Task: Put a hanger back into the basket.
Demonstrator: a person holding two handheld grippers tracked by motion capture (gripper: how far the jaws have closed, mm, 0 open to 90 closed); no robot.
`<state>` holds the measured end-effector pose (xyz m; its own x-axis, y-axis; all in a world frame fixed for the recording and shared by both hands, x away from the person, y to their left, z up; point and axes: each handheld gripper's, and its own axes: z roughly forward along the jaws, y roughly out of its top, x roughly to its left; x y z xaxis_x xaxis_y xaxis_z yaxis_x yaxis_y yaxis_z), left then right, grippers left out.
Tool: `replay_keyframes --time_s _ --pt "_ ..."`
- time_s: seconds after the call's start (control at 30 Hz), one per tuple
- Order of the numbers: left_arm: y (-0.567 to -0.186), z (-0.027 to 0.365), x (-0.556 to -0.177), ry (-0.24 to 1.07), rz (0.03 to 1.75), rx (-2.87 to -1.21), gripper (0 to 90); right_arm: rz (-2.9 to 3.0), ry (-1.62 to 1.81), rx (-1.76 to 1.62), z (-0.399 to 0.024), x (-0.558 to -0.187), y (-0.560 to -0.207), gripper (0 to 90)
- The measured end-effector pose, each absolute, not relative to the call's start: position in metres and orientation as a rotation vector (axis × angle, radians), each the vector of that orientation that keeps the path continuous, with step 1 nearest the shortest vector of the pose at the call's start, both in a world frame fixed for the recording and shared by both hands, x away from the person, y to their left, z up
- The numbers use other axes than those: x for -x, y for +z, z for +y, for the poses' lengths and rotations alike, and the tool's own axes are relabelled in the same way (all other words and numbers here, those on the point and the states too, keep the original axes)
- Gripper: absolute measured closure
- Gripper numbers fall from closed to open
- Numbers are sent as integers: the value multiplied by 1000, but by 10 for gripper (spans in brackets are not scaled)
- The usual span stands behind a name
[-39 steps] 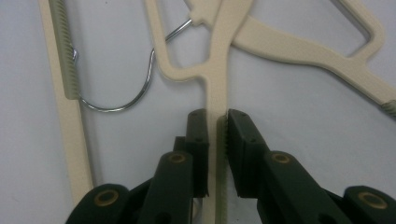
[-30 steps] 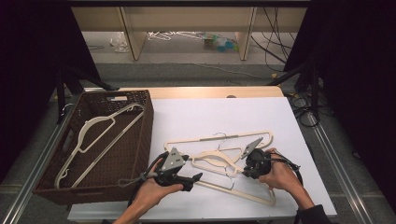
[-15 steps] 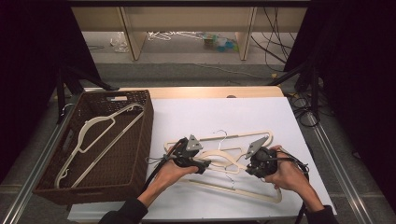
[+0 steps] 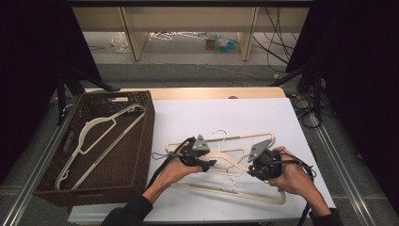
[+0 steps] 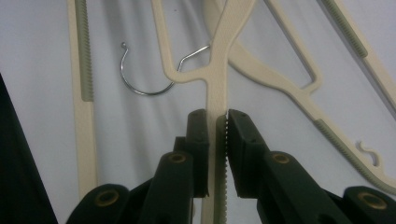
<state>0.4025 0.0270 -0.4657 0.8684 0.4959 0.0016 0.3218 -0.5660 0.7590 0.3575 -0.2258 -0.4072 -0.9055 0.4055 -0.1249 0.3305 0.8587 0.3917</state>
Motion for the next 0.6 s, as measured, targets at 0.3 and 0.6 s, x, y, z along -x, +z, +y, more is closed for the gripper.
replay_keyframes --time_s 0.3,0.6 --pt "-454 26 -405 257 487 -2256 639 2829 563 -515 -226 -355 -402 794" --pt "-423 36 -392 234 357 -2279 705 2824 610 -458 -235 -354 -397 794"
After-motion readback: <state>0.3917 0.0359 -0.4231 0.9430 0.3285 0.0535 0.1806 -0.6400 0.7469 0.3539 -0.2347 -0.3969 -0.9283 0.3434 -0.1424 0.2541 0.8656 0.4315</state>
